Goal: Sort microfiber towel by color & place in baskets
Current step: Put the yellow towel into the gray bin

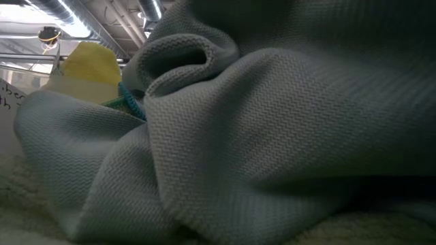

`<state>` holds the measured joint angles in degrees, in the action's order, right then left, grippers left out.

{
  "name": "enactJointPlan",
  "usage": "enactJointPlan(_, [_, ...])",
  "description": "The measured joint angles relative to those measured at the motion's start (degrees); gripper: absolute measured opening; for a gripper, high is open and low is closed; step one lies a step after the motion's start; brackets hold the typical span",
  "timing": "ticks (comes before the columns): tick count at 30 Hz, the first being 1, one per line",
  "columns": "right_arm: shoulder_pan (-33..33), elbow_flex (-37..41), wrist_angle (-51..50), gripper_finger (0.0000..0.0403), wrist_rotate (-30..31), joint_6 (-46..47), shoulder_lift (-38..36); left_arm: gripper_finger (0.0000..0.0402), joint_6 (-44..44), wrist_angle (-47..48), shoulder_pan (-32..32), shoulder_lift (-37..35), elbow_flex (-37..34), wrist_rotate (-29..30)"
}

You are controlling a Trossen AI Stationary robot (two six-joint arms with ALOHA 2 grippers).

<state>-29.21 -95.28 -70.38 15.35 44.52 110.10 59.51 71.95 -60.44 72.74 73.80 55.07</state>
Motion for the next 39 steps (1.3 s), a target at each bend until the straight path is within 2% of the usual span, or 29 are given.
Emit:
enactJointPlan(3, [0.00,-5.77,-2.81,0.0005,-0.67,-1.32,-0.01,0.0112,3.05,-3.51,-0.40,-3.98,-7.67,0.04])
enactJointPlan(10, [-0.02,-19.37,-3.31,0.0003,-4.15,-5.70,-0.01,0.0112,3.35,-13.21,-0.35,-11.23,-21.38,1.09])
enactJointPlan(14, [0.00,-26.02,-0.65,0.0004,-2.22,-8.00,-0.02,0.0112,3.35,-18.38,-0.35,-14.20,-27.21,1.38])
enactJointPlan(18, [0.36,-30.65,6.07,0.0003,-0.37,-13.41,-0.02,0.0112,3.36,-23.52,-0.35,-16.10,-31.76,1.37])
enactJointPlan(26, [3.88,-33.14,24.97,0.0002,-3.30,-25.89,-0.04,0.0112,3.36,-29.70,-0.33,-16.43,-35.93,1.33])
enactJointPlan(35, [10.63,-33.12,35.54,0.0001,-4.05,-35.57,1.26,0.0112,3.34,-30.23,-0.33,-16.43,-36.08,1.29])
enactJointPlan(39, [13.43,-33.10,41.29,0.0001,-8.82,-36.05,2.22,0.0112,3.34,-30.54,-0.33,-16.43,-36.08,1.24])
